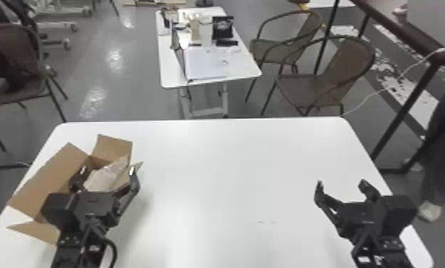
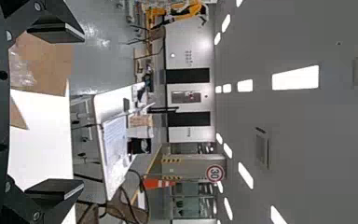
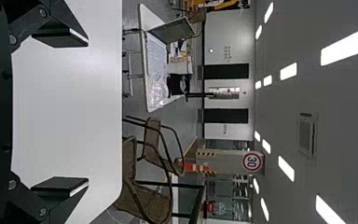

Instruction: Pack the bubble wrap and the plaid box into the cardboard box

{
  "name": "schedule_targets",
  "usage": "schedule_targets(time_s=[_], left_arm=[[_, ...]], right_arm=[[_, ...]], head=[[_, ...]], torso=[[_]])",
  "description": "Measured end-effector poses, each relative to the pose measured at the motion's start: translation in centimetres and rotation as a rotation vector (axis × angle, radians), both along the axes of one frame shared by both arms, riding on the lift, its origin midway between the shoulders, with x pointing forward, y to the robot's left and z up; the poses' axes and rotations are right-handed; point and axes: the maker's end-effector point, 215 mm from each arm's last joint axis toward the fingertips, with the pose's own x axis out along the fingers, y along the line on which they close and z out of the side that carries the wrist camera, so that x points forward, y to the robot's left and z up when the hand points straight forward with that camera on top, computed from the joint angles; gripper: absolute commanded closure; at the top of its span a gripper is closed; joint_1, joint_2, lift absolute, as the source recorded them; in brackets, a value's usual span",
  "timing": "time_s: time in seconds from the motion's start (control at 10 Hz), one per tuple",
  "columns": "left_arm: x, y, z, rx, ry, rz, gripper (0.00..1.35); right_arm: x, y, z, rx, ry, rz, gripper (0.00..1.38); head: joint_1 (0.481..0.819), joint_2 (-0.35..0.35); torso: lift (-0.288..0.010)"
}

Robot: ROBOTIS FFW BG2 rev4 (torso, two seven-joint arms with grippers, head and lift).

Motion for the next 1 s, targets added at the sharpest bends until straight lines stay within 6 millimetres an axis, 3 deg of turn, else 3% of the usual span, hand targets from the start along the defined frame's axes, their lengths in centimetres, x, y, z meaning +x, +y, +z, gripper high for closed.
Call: schedule_targets(time_s=[0.3,0.5,1.0], left_arm=[[-3.5,1.7,-2.0,-0.035,0.034,0.076,0.2],[-5.1,2.0,-2.1,-0.054,0.03,0.113,0.2],[-5.0,1.4,-1.4,-0.024,0.018,0.111,0.2]], right_arm=[[-0.7,0.1,0.0,0.029,0.008,-0.004,0.24],[-1.6,-0.1,0.2,0.014,0.015,0.007,0.24],[-1.9,0.5,0.9,-0.034,-0.013,0.01,0.24]], head=[[0.695,0.048],[0.695,0.054],[0.695,0.053]], torso=[[0.0],[0.0],[0.0]])
